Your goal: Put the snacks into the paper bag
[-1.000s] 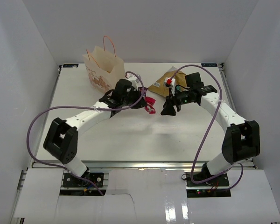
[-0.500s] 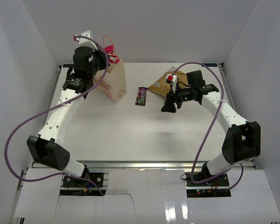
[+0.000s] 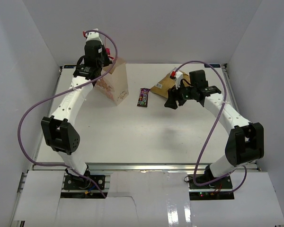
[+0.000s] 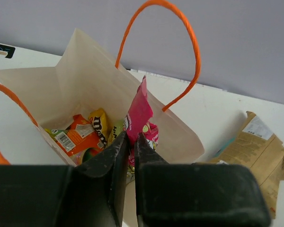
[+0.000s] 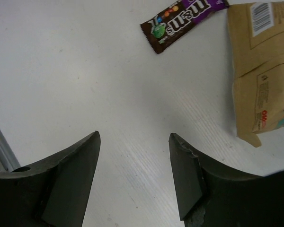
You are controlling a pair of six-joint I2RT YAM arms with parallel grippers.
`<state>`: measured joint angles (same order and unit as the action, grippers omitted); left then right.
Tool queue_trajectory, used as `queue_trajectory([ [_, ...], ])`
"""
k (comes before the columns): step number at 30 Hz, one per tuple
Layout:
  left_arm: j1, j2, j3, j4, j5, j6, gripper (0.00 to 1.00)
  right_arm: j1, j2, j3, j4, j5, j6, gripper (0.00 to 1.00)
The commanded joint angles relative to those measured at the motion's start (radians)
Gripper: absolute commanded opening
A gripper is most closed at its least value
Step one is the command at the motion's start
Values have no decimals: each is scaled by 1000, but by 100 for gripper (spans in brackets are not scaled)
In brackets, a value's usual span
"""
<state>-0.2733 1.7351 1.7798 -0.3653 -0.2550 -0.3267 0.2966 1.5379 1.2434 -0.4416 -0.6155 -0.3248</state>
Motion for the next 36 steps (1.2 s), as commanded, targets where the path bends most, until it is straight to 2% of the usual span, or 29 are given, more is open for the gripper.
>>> queue_trajectory([
  [1, 11, -22, 59, -21, 5, 25, 24, 21, 20, 4, 136, 161, 176, 66],
  [3, 11, -19, 70, -24, 23, 21, 39, 58, 43, 14, 171, 251, 269, 69],
  [4, 11, -20, 72, -26, 51, 15, 51, 82, 71, 24, 181, 264, 292, 69],
  [6, 11, -29, 89, -27, 88, 6, 60, 110, 103, 57, 187, 266, 317, 74],
  [7, 11, -34, 96, -26, 142, 5, 69, 122, 135, 70, 199, 272, 334, 78],
  [11, 11, -74, 127, -20, 291, 14, 85, 179, 247, 149, 190, 311, 435, 78],
  [14, 11, -149, 106, -4, 377, 11, 91, 202, 367, 247, 155, 365, 509, 77],
  [17, 11, -281, 8, 12, 427, -4, 95, 223, 487, 367, 132, 430, 541, 77],
  [21, 11, -532, -276, 69, 427, -64, 98, 237, 600, 490, 156, 516, 553, 77],
  [22, 11, -640, -401, 77, 422, -81, 98, 239, 638, 507, 161, 533, 556, 77],
  [25, 13, -785, -608, 77, 402, -150, 98, 245, 694, 566, 172, 592, 570, 76],
  [26, 13, -869, -652, 71, 399, -170, 98, 245, 705, 579, 175, 605, 572, 75],
  [28, 13, -943, -729, 48, 393, -224, 98, 246, 729, 611, 196, 611, 573, 74],
  [31, 13, -1065, -876, 31, 390, -306, 98, 253, 760, 631, 227, 609, 567, 69],
  [34, 13, -1146, -937, 34, 379, -376, 98, 262, 784, 631, 238, 609, 553, 64],
  [36, 13, -1171, -974, 35, 381, -391, 98, 265, 788, 613, 241, 611, 556, 57],
])
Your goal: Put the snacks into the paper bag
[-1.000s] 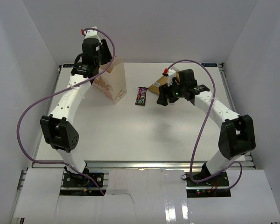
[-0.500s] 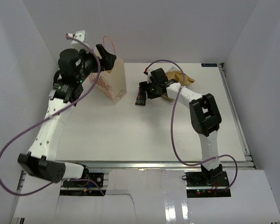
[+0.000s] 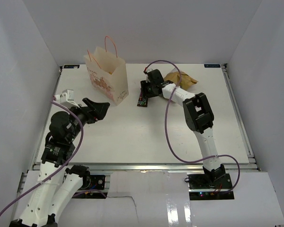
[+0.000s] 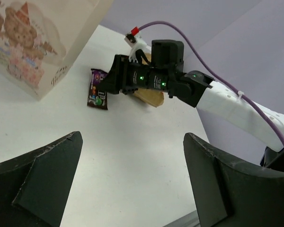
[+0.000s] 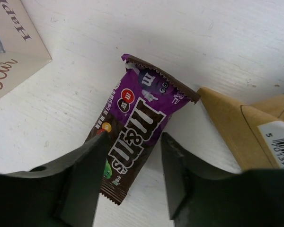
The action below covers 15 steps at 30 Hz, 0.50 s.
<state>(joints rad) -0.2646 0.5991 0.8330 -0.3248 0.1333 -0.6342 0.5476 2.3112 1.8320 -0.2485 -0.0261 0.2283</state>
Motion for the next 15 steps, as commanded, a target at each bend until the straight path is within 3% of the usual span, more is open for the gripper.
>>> queue_trajectory([
  [1, 4, -35, -35, -3, -3, -91, 98, 15, 13, 15, 49, 20, 6, 52],
  [15, 2, 111, -124, 127, 178, -222, 98, 0, -22, -71, 52, -64, 9, 13],
])
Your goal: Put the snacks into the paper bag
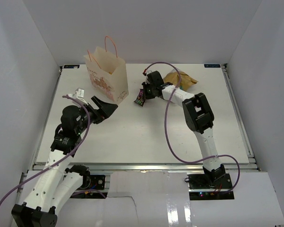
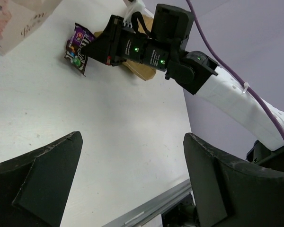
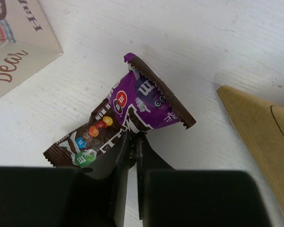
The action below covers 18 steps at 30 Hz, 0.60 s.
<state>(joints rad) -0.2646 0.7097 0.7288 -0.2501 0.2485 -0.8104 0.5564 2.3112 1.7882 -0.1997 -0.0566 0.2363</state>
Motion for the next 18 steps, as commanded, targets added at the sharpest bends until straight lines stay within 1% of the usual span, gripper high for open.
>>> queue_trajectory([
  [1, 4, 2, -38, 60, 67, -52, 98, -13, -27, -35, 2, -43, 0, 8],
  [4, 2, 4, -65, 89, 86, -75, 98, -33, -61, -61, 5, -112, -35, 8],
  [6, 4, 16, -92, 113, 97, -87, 98, -50, -96, -73, 6, -219, -106, 8],
  [7, 2, 22, -112, 135, 110, -104, 98, -59, -126, -104, 9, -356, -124, 8],
  [9, 2, 48, -134, 166, 126, -128, 98, -84, -159, -140, 17, -471, -169, 8],
  [10, 2, 59, -147, 188, 141, -156, 98, -87, -176, -157, 11, -511, -220, 8],
  [11, -1, 69, -175, 234, 149, -168, 98, -93, -217, -211, 11, -614, -250, 8],
  [13, -8, 106, -199, 291, 161, -188, 98, -105, -257, -265, 13, -687, -331, 8],
  [14, -18, 122, -210, 339, 164, -202, 98, -110, -295, -317, 8, -753, -354, 8],
  [16, -28, 181, -230, 388, 172, -208, 98, -112, -334, -364, -1, -769, -396, 8],
  [18, -57, 233, -217, 394, 166, -208, 98, -112, -389, -429, -24, -818, -434, 8],
])
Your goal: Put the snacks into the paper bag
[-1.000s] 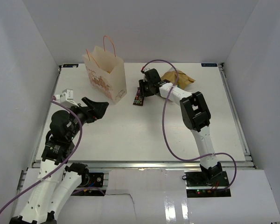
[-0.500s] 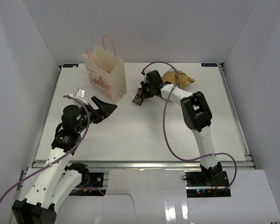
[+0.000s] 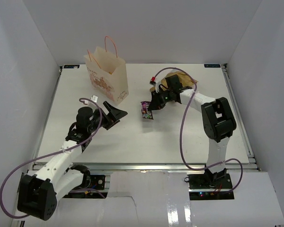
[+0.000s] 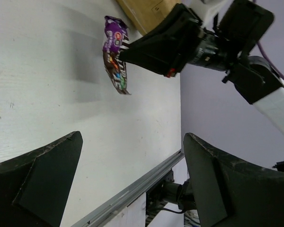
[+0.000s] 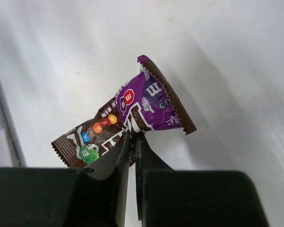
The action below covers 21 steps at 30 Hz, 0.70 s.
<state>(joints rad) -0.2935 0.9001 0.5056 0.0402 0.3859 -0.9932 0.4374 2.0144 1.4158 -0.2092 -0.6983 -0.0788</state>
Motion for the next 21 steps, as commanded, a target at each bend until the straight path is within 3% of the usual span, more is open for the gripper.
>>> queue_trajectory([
  [1, -38, 101, 14, 113, 27, -24, 98, 7, -112, -81, -19, -203, -131, 8],
  [9, -190, 377, 86, 242, 1, -38, 98, 15, -270, -215, -61, -293, -196, 8],
  [14, -229, 500, 122, 305, -5, -82, 92, 35, -309, -253, -84, -362, -200, 8],
  [21, -243, 551, 137, 339, 10, -87, 73, 78, -339, -284, -79, -382, -199, 8],
])
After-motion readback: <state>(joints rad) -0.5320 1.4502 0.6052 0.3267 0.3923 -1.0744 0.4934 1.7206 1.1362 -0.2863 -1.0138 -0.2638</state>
